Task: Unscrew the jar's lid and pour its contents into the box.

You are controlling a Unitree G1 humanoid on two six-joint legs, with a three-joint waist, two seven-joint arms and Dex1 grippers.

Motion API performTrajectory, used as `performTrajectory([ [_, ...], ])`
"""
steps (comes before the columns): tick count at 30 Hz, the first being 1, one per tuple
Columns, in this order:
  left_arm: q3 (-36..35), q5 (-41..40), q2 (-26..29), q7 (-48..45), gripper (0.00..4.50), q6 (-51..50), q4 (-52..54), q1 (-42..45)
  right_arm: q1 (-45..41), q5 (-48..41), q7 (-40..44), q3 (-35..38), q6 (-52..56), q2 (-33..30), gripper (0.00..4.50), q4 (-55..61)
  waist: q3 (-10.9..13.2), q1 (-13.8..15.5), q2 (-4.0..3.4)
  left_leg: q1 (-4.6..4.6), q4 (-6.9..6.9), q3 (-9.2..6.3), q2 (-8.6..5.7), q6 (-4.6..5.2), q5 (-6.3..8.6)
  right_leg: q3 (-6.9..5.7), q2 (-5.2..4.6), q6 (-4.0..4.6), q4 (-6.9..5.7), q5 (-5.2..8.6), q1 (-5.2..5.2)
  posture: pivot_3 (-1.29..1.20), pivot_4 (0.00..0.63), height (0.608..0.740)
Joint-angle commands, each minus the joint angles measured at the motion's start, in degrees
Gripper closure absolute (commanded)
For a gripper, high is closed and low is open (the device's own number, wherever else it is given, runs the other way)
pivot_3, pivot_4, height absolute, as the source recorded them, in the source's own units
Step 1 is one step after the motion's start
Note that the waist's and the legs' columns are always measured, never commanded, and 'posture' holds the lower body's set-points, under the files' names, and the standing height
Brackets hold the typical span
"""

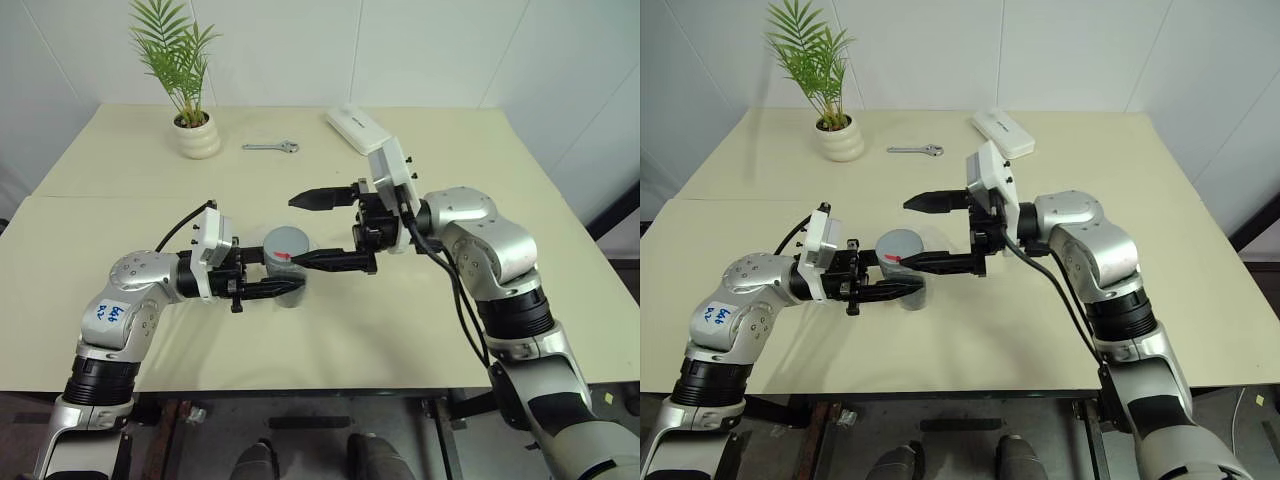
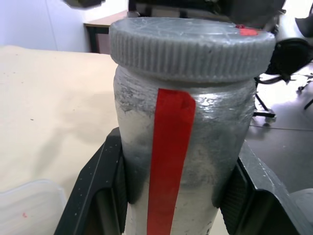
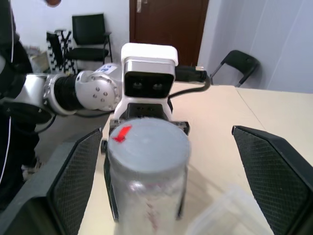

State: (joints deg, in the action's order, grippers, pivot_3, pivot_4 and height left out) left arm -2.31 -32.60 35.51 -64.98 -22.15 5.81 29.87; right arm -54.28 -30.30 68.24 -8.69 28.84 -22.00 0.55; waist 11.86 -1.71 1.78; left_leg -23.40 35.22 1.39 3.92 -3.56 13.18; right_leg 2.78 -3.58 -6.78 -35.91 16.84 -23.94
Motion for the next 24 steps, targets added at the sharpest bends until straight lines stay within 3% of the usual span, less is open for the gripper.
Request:
performTrajectory([
  [1, -1.18, -0.33, -0.32, 0.99, 2.57, 0.91, 1.67, -0.06, -0.02, -0.65, -1.95, -0.2, 1.09, 0.84, 0.02, 4.32, 0.0, 0.05, 0.0, 0.0, 0.0, 0.0, 0.0, 0.0, 0.0, 0.0, 0.0, 0.0, 0.0, 0.0, 0.0, 0.0, 0.15, 0.74],
  [15, 0.04, -0.68, -2.28, 1.91, 2.57, 0.76, 2.9, -0.28, -1.18, 2.66, -8.8, -3.45, 2.27, 6.48, 0.02, 2.66, 0.0, 0.04, 0.0, 0.01, 0.02, 0.01, 0.01, -0.01, 0.0, 0.0, 0.01, 0.01, -0.05, 0.0, -0.01, 0.0, 0.15, 0.74],
  [24, -0.19, -0.93, -1.21, 1.63, 2.57, 0.4, 3.45, -1.26, -2.1, 2.88, -7.71, -0.79, 0.22, 4.67, 0.02, -1.79, 0.0, 0.0, 0.0, 0.02, 0.02, 0.02, 0.01, 0.0, 0.0, 0.01, 0.01, 0.01, -0.05, 0.0, -0.01, 0.0, 0.15, 0.74],
])
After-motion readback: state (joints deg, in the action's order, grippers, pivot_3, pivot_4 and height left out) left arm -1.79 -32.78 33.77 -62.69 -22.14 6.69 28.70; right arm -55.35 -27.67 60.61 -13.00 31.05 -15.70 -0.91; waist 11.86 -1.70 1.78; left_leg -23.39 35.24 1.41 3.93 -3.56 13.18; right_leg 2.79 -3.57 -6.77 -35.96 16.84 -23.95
